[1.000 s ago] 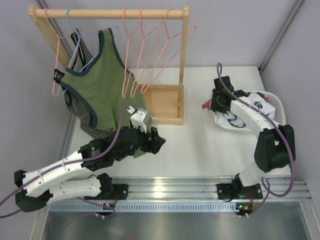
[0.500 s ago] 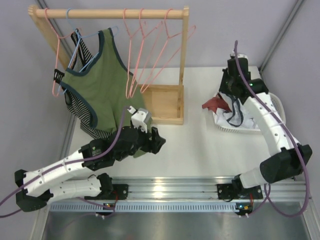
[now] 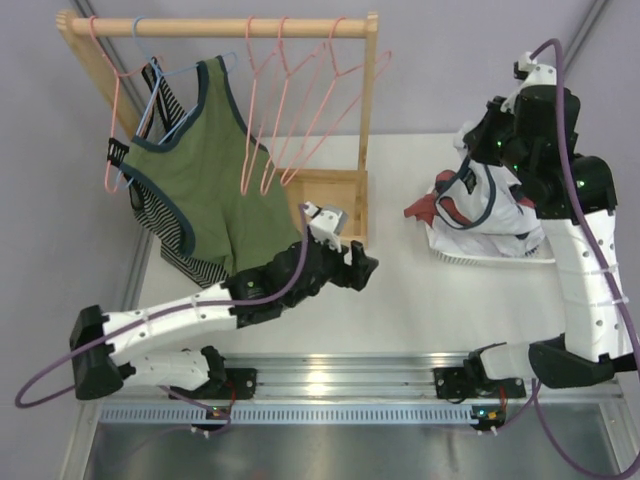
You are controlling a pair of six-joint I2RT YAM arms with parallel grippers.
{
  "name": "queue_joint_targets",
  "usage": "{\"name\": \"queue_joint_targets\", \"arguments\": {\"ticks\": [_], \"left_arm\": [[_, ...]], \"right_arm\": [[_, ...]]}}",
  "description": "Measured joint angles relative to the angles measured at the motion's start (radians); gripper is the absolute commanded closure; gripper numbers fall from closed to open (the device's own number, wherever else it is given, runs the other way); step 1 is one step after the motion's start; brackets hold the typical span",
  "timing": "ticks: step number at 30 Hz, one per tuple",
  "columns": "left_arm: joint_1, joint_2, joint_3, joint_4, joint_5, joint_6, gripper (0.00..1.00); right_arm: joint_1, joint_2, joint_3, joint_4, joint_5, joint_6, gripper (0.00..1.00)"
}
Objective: Place the tank top on the hanger
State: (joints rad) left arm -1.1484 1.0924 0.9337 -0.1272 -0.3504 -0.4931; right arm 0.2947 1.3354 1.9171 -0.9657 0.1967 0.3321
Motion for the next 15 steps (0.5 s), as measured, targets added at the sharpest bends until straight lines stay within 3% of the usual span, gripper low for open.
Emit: {"name": "queue_joint_targets", "arguments": {"ticks": [4,9,15], "left_arm": [[0.000,0.195,0.033,0.177,-0.009,0.051,0.19],[0.000,0.457,0.199,0.321,-0.006,0.089,0.20],[0.000,0.629,0.344,0.451,0.003,0.083,0.20]], "right_arm": [[0.005,-0.007,0.069,-0.041,-0.017,0.000,1.00],[0.005,-0.039,0.066,-0.097,-0.028,0.000,1.00],[0.006,-0.086,0.040,-0.131,-0.030,-0.009,1.00]]}}
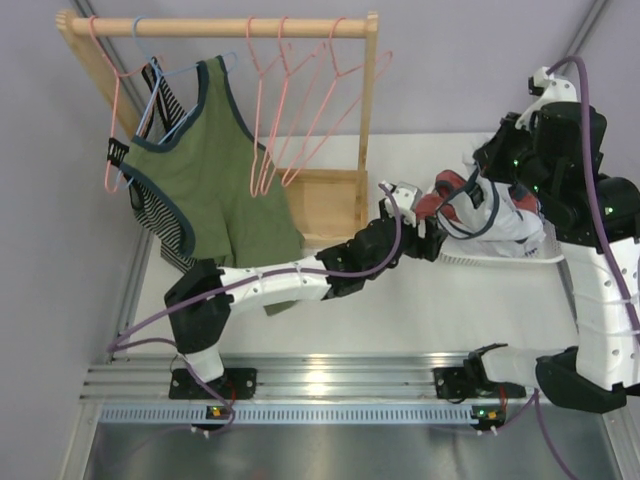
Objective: Place the tank top on the hanger
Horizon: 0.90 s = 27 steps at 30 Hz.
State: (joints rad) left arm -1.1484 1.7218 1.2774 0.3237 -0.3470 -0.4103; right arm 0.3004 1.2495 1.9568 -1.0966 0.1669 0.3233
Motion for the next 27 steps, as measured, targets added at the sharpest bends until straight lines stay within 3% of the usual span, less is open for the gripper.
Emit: {"name": "queue_joint_targets", "arguments": {"ticks": [9,13,14,15,21,27], "left_arm": [[0.000,0.201,0.226,0.065,-0.045,-0.014,0.24],[0.000,0.248,0.269,0.058,-0.084,-0.032,0.57],[0.000,0.251,0.271,0.053,-0.093,-0.037,0.86],[0.000,0.253,0.271,0.043,-0.100,-0.042,0.99],[0.000,0.231,0.272,-0.028,-0.138,-0.013,1.00],[0.000,0.101,0.337,-0.194,-0.140,0.075,1.00]], "right_arm": [[0.000,-0.029,0.000,-0.025,0.000,-0.009,1.00],[0.000,-0.035,0.000,-0.029,-0.003,-0.009,1.00],[0.000,-0.036,0.000,-0.031,-0.003,-0.009,1.00],[0.000,-0.037,0.002,-0.034,-0.003,-0.009,1.00],[0.000,-0.029,0.047,-0.056,-0.005,-0.010,1.00],[0.001,-0.025,0.129,-0.051,-0.015,-0.026,1.00]]}}
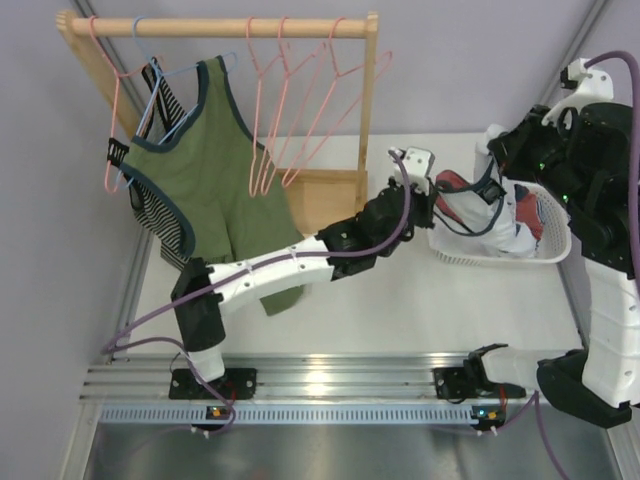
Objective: Place the tank top on the hanger
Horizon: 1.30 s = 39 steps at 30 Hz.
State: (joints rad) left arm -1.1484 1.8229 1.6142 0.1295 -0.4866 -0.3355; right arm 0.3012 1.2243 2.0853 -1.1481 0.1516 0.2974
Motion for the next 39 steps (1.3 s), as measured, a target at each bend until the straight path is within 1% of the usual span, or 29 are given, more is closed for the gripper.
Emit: {"name": "queue_joint_targets", "arguments": {"ticks": [5,11,20,24,29,31,35,39], "left_arm": [[0.000,-0.121,0.172,-0.131,0.008,0.085,1.00],[-0.006,-0.251,0.370,-0.244,0.025,0.209,1.00],[-0.012,-0.328,0.595,-0.328,0.060,0.367,1.00],[-0.012,-0.341,0.641,-0.340,0.071,0.413,1.00],[-0.013,-0.351,0.643,-0.362,0.069,0.436,1.00],[-0.013,-0.363,0.609,-0.360,0.063,0.439,1.00],[-0.013,-0.428,0.463,-0.366,0.027,0.431,1.00],[-0.013,-0.518,0.232,-0.365,-0.024,0.378,1.00]], "right_arm": [[0.000,-0.014,0.031,0.090,-0.050,-0.008,1.00],[0.000,-0.033,0.042,0.261,-0.122,0.002,1.00],[0.004,-0.078,0.044,0.509,-0.203,0.048,1.00],[0.005,-0.086,0.044,0.600,-0.257,0.082,1.00],[0.005,-0.085,0.040,0.652,-0.309,0.116,1.00],[0.005,-0.098,-0.005,0.676,-0.325,0.129,1.00],[0.005,-0.137,-0.153,0.696,-0.355,0.147,1.00],[0.005,-0.204,-0.387,0.715,-0.375,0.161,1.00]]}}
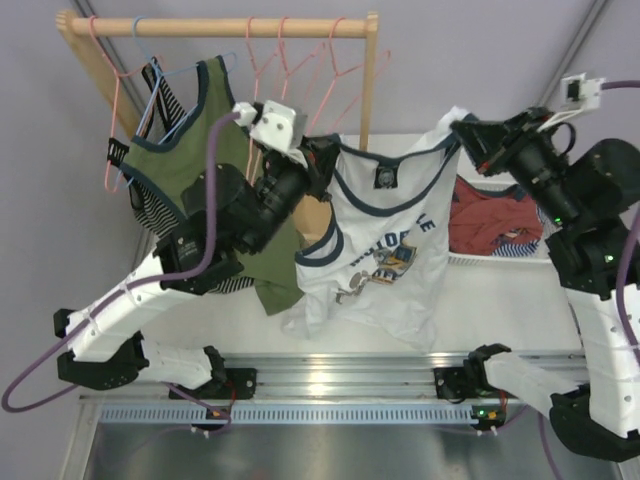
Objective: Place the tank top on the hanger
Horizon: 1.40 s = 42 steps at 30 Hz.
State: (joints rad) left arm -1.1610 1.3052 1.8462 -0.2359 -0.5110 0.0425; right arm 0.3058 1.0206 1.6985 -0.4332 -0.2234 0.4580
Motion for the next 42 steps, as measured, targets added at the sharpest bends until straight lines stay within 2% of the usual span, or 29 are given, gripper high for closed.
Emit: {"name": "queue_joint_targets", "arguments": {"ticks": [5,9,14,19,24,30,32,38,42], "left_arm": [[0.000,-0.092,-0.316,-0.025,-0.064,-0.134,1.00],[0.000,-0.137,-0.557,-0.082,-0.096,-0.298,1.00],[0.000,-0.191,-0.776,-0.184,-0.107,-0.504,1.00],[0.000,-0.212,-0.872,-0.256,-0.101,-0.676,1.00],[0.000,-0.184,-0.927,-0.259,-0.081,-0.784,1.00],[0.000,-0.101,-0.968,-0.248,-0.042,-0.862,1.00],[0.000,-0.079,-1.006,-0.235,-0.038,-0.885,1.00],[0.002,-0.030,-1.110,-0.231,-0.021,-0.935,0.98],[0.010,-0.031,-1.119,-0.229,-0.021,-0.953,0.97]], "right_arm": [[0.000,-0.068,-0.298,-0.014,-0.011,0.020,1.00],[0.000,-0.136,-0.517,-0.055,-0.002,0.033,1.00],[0.030,-0.254,-0.713,-0.135,0.074,0.066,1.00],[0.201,-0.311,-0.852,-0.183,0.254,0.161,1.00],[0.365,-0.274,-0.994,-0.175,0.422,0.317,1.00],[0.399,-0.200,-1.106,-0.143,0.551,0.459,1.00],[0.399,-0.195,-1.123,-0.126,0.575,0.489,0.94],[0.407,-0.159,-1.126,-0.063,0.594,0.528,0.59],[0.424,-0.156,-1.096,-0.057,0.592,0.522,0.41]]}}
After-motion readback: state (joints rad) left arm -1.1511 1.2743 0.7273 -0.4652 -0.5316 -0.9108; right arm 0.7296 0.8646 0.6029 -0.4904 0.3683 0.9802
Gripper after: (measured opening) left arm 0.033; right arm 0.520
